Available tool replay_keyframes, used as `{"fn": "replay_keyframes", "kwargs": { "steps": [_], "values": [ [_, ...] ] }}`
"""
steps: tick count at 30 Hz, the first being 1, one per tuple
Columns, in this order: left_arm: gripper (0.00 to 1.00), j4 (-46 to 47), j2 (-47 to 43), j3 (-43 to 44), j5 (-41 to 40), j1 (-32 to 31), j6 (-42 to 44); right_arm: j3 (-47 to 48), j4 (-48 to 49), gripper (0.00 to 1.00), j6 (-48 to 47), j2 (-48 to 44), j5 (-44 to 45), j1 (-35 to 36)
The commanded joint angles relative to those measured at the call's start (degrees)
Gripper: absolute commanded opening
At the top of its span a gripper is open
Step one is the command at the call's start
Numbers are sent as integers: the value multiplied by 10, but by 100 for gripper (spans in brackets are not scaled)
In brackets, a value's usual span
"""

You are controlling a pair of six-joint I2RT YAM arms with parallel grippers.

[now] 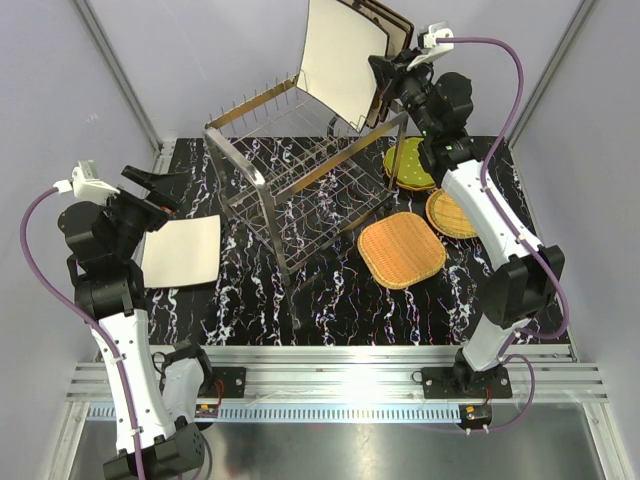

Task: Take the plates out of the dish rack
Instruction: Grab a plate with the right arm

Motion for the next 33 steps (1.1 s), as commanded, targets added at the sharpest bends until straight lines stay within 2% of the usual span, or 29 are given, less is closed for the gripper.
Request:
{"fn": "replay_keyframes", "kwargs": {
  "steps": [1,12,17,26,33],
  "values": [
    [99,29,-2,6,13,-3,-3,14,-26,0,5,13,-15,-10],
    [99,32,-7,9,12,-3,-4,209,-22,0,-36,57,-18,-11],
    [99,32,-13,11,12,-2,-2,225,-17,0,-38,60,-20,-10],
    [99,47,-15,10,19,-3,-10,321,-24,0,-26,84,-23,-12],
    [99,54,-16,12,23,-2,-11,356,-26,0,-17,96,-24,-12]
  ]
}}
